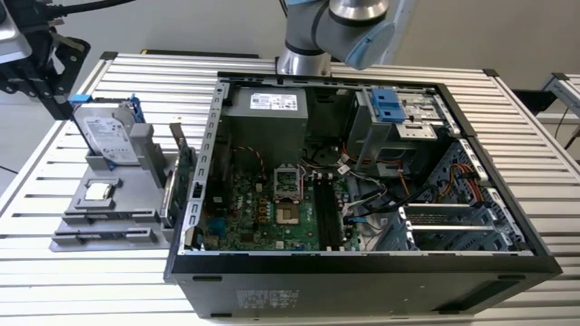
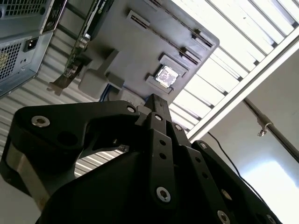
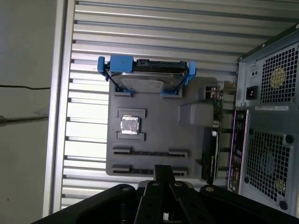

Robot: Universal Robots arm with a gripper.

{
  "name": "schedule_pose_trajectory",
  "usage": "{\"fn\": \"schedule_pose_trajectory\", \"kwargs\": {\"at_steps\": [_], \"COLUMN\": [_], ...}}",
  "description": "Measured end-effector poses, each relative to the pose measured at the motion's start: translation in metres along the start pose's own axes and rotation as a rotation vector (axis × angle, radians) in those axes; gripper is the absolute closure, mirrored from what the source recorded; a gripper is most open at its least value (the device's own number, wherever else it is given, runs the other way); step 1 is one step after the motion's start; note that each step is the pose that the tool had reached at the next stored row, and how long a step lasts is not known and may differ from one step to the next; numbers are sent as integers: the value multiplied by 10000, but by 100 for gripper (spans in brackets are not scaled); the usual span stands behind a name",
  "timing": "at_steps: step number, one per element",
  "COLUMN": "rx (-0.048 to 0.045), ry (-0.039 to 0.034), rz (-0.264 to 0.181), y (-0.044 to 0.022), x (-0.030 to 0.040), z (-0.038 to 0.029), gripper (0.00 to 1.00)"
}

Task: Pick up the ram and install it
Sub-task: 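Pick up the ram and move it above insertion slot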

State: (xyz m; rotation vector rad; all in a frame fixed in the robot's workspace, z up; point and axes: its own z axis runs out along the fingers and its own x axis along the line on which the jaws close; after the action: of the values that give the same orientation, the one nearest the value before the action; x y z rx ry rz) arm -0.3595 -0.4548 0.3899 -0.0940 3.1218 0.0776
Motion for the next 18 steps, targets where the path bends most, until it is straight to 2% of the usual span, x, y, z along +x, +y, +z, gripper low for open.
{"fn": "schedule_pose_trajectory", "kwargs": {"at_steps": [18], "rx": [0], "ry": [-2], "rz": [48], "y": [-209], "x": [12], "z": [-10], "gripper": [100]}}
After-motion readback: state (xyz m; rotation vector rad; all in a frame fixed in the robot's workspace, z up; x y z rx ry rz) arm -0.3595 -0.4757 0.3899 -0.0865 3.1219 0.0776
